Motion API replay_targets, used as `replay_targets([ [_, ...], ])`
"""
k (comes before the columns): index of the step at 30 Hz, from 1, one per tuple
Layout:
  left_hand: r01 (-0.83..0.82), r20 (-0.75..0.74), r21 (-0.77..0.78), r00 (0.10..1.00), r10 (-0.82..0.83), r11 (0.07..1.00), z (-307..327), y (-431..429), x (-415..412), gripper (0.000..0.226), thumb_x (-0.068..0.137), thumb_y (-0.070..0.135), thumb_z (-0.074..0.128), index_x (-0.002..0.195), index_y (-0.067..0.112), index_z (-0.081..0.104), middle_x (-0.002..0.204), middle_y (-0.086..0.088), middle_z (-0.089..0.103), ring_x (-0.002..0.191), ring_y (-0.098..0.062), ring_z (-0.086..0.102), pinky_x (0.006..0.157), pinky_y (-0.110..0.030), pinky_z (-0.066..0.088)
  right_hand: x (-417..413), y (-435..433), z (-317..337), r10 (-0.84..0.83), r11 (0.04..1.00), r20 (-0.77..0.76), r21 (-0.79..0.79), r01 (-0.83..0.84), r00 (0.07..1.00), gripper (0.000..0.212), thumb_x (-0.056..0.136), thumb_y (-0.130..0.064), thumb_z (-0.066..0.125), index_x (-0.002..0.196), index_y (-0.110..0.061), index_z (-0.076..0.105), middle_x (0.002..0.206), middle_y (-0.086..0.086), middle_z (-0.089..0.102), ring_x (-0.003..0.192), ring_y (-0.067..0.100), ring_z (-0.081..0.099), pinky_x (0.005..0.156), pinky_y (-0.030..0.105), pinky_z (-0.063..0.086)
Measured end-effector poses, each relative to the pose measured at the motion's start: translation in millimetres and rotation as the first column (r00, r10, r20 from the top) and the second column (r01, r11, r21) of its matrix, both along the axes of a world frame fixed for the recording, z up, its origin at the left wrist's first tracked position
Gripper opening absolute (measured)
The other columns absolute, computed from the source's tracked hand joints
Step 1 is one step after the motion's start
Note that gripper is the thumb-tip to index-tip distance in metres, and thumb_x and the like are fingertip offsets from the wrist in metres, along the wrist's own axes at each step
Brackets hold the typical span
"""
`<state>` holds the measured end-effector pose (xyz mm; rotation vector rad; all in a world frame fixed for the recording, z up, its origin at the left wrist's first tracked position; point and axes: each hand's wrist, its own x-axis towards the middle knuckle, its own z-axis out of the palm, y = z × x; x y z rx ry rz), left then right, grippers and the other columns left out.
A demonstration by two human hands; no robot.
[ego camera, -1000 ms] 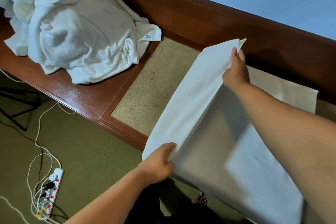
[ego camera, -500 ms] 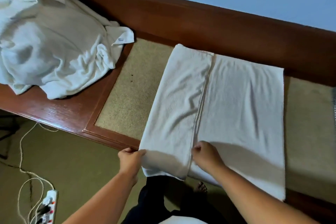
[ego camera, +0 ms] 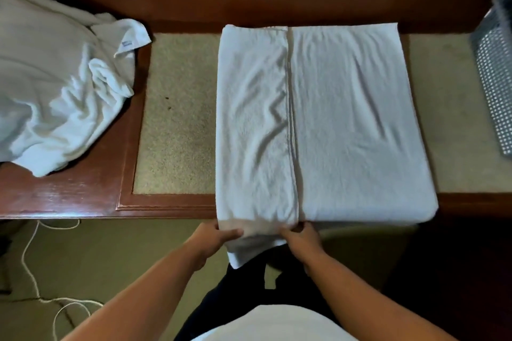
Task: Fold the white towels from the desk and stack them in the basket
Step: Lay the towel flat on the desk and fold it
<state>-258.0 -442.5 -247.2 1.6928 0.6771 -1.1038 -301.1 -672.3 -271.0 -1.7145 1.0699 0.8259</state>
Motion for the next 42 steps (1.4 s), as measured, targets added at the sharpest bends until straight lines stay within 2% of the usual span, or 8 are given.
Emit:
replay_targets([
  [8,0.182,0.033,0.060,0.982,-0.185,0.981,-15,14,-57,0.041,0.082,0.029,0.083,0.117,0.013,0.071,0.107,0.001,0.075,0.097,-0.017,0.072,0.092,-0.039,0.057,-34,-20,14,0.290,0.952,0.115,0.065,-0.299,0.950,0.040,0.090,-0.047,0.067,0.114,-0.015,0.066,0.108,-0.003,0.070,0.102,0.016,0.066,0.083,0.028,0.050],
  [11,0.195,0.093,0.165,0.973,-0.212,0.967,-10,11,-79,0.035,0.088,0.026,0.077,0.118,0.012,0.067,0.104,0.002,0.073,0.090,-0.013,0.070,0.076,-0.028,0.056,-57,-31,16,0.380,0.921,0.159,0.024,-0.389,0.911,0.036,0.086,-0.047,0.070,0.109,-0.020,0.065,0.101,-0.004,0.072,0.093,0.015,0.068,0.087,0.034,0.056],
  [16,0.268,0.181,0.351,0.921,-0.346,0.897,6,-4,-91,0.037,0.092,0.028,0.070,0.125,0.013,0.060,0.112,-0.006,0.069,0.095,-0.021,0.064,0.075,-0.030,0.047,-81,-26,34,0.405,0.914,0.246,-0.071,-0.401,0.880,0.018,0.092,-0.034,0.069,0.100,-0.025,0.056,0.092,-0.010,0.064,0.081,0.007,0.061,0.062,0.019,0.044],
  [21,0.377,-0.007,0.552,0.894,-0.448,0.744,6,-5,-107,0.053,0.081,0.035,0.065,0.125,0.007,0.053,0.124,-0.013,0.063,0.102,-0.029,0.061,0.090,-0.038,0.051,-98,-41,41,0.584,0.807,0.083,-0.167,-0.567,0.808,0.037,0.090,-0.037,0.068,0.121,-0.025,0.051,0.121,-0.001,0.055,0.107,0.018,0.058,0.082,0.029,0.046],
  [24,0.401,-0.013,0.688,0.841,-0.542,0.605,23,-18,-104,0.075,0.085,0.045,0.068,0.144,0.012,0.035,0.142,-0.014,0.045,0.126,-0.034,0.052,0.102,-0.046,0.044,-96,-71,45,0.514,0.844,0.131,-0.252,-0.473,0.848,0.045,0.092,-0.036,0.066,0.131,-0.023,0.048,0.127,0.002,0.052,0.107,0.019,0.058,0.085,0.031,0.049],
  [29,0.327,0.313,0.742,0.603,-0.734,0.585,47,-44,-70,0.072,0.089,0.032,0.063,0.151,0.023,0.030,0.155,-0.008,0.028,0.137,-0.034,0.038,0.108,-0.049,0.039,-69,-126,54,0.396,0.873,0.225,-0.393,-0.289,0.890,0.044,0.092,-0.029,0.067,0.132,-0.017,0.053,0.134,0.009,0.048,0.112,0.024,0.058,0.086,0.027,0.044],
  [33,0.519,0.257,0.722,0.413,-0.874,0.458,54,-71,-33,0.077,0.095,0.034,0.060,0.158,0.034,0.016,0.168,-0.001,-0.001,0.149,-0.033,0.021,0.112,-0.051,0.038,-39,-168,58,0.266,0.879,0.246,-0.459,-0.130,0.932,0.049,0.092,-0.026,0.066,0.137,-0.015,0.049,0.143,0.013,0.036,0.115,0.032,0.055,0.084,0.026,0.039],
  [42,0.771,0.054,0.584,0.276,-0.960,0.254,68,-99,28,0.067,0.094,0.030,0.065,0.154,0.033,0.036,0.166,-0.005,0.022,0.148,-0.021,0.031,0.118,-0.031,0.028,-7,-237,42,0.068,0.849,0.228,-0.525,0.064,0.971,0.061,0.090,-0.022,0.067,0.143,-0.003,0.044,0.146,0.021,0.027,0.123,0.037,0.048,0.110,0.034,0.036],
])
